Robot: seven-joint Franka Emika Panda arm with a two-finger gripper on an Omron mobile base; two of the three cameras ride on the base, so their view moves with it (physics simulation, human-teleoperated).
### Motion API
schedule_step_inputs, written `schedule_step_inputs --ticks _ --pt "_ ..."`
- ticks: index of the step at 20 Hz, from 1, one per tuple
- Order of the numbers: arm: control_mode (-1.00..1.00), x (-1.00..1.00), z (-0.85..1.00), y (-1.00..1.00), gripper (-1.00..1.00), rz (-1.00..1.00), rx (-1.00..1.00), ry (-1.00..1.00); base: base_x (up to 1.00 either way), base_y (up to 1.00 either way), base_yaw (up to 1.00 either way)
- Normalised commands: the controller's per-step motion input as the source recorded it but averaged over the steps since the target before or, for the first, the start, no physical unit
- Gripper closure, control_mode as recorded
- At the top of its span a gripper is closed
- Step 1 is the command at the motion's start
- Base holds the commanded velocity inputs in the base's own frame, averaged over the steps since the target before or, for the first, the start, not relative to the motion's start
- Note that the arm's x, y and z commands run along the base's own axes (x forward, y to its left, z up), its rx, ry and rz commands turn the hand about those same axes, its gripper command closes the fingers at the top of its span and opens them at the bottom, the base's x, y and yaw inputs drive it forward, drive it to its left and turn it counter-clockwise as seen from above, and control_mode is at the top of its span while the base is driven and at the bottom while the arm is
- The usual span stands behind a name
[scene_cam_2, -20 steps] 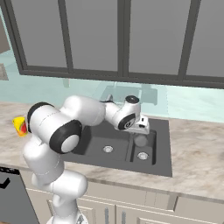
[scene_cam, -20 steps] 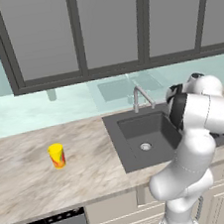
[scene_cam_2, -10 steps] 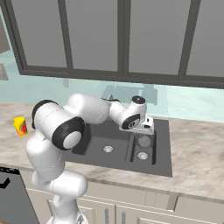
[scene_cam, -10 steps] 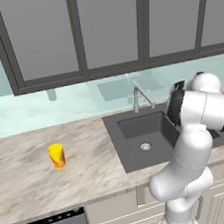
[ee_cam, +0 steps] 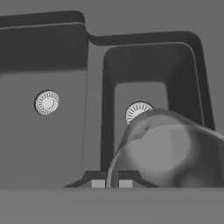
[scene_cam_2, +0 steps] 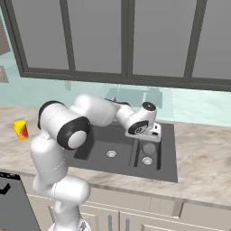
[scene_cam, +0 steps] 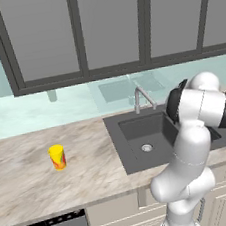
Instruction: Move any existing items from the left basin to the right basin for drying. Then move the cup from the counter to the left basin of the sink for washing.
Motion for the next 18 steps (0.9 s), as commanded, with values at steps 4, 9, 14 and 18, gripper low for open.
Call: schedule_step_inputs --ticks 4,9,14,18 --pt "-1.0 0.05 -0.16 -0.09 1.0 0.03 0.05 0.02 0.0 0.0 0.0" --pt "-1.0 0.07 -0.17 -0.03 1.0 0.01 0.02 0.03 0.0 0.0 0.0" --pt "-1.0 0.08 -0.21 -0.01 1.0 0.01 0.0 0.04 0.0 0.0 0.0" --pt "-1.0 0.08 -0.23 0.0 1.0 0.01 0.0 0.03 0.0 0.0 0.0"
